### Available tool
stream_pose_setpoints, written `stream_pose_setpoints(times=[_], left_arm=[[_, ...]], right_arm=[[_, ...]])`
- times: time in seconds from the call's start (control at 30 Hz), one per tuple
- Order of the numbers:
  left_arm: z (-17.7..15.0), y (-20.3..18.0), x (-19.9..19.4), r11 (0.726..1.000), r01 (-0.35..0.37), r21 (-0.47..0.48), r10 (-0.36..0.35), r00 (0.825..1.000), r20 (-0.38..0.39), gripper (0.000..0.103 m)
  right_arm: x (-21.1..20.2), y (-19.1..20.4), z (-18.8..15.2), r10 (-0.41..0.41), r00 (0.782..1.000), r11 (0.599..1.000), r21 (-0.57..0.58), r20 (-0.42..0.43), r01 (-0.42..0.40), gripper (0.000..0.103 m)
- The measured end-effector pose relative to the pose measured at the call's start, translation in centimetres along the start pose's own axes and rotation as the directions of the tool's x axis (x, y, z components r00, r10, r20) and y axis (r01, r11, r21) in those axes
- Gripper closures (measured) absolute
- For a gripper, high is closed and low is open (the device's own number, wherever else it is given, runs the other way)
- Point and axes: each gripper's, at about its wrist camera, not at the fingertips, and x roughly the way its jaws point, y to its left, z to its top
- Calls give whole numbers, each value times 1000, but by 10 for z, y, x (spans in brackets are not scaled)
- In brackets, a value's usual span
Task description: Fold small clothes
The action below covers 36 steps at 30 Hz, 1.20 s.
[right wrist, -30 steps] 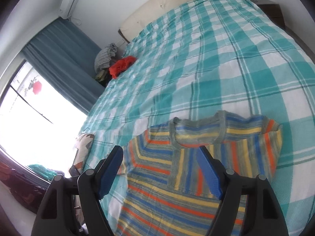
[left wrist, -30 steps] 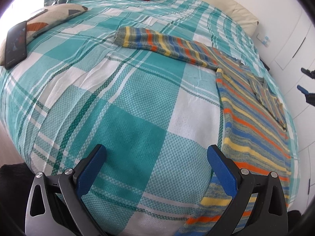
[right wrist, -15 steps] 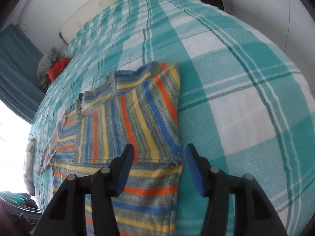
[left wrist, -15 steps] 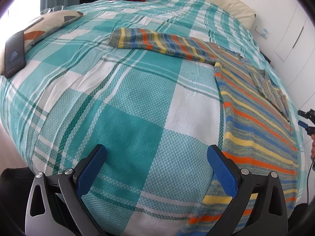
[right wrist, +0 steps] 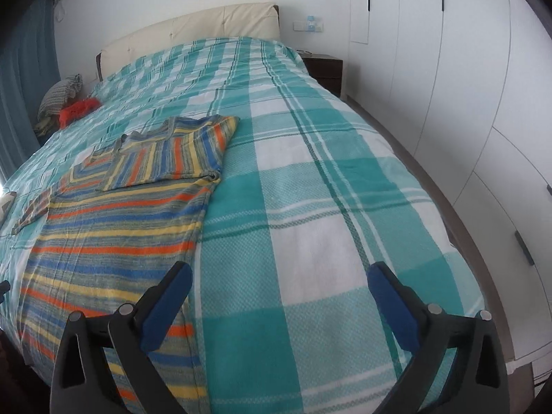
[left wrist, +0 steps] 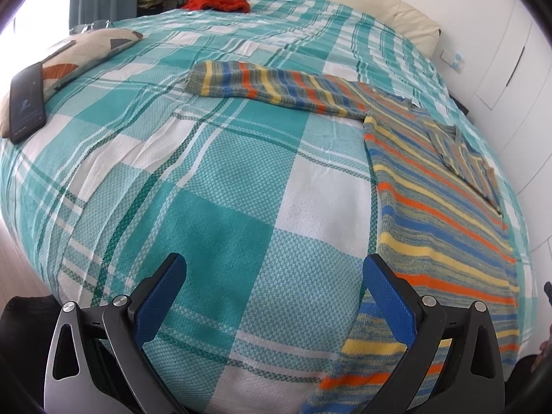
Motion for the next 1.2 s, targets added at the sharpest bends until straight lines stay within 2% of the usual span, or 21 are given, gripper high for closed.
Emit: stream_pose_setpoints(times=[0.13, 0.2, 0.5, 0.7, 0.9, 1.2], left_arm=[[-1, -2, -1, 1000, -12, 5, 12, 1000, 9, 1], [-2, -2, 0, 1000, -19, 8, 19, 1000, 6, 1], [-4, 4, 2, 999, -21, -28, 21, 1000, 2, 1], [-5, -1, 1, 1000, -12, -8, 12, 1000, 2, 1], [-6, -5, 3, 1000, -11, 8, 11, 1000, -14, 1], [-6, 1, 7, 1000, -22, -21, 21, 999, -27, 1]], right_arm=[[-21, 4, -29, -53, 997, 999, 1, 48, 53, 1], [-18, 7, -35, -60, 998, 998, -1, 28, 60, 1], [-11, 10, -35, -119, 991, 993, -21, 56, 120, 1], [-13, 10, -37, -133, 989, 991, -24, 58, 135, 1], [-10, 13, -38, -137, 989, 990, -39, 50, 139, 1], [-7, 16, -39, -131, 991, 990, -45, 40, 133, 1]])
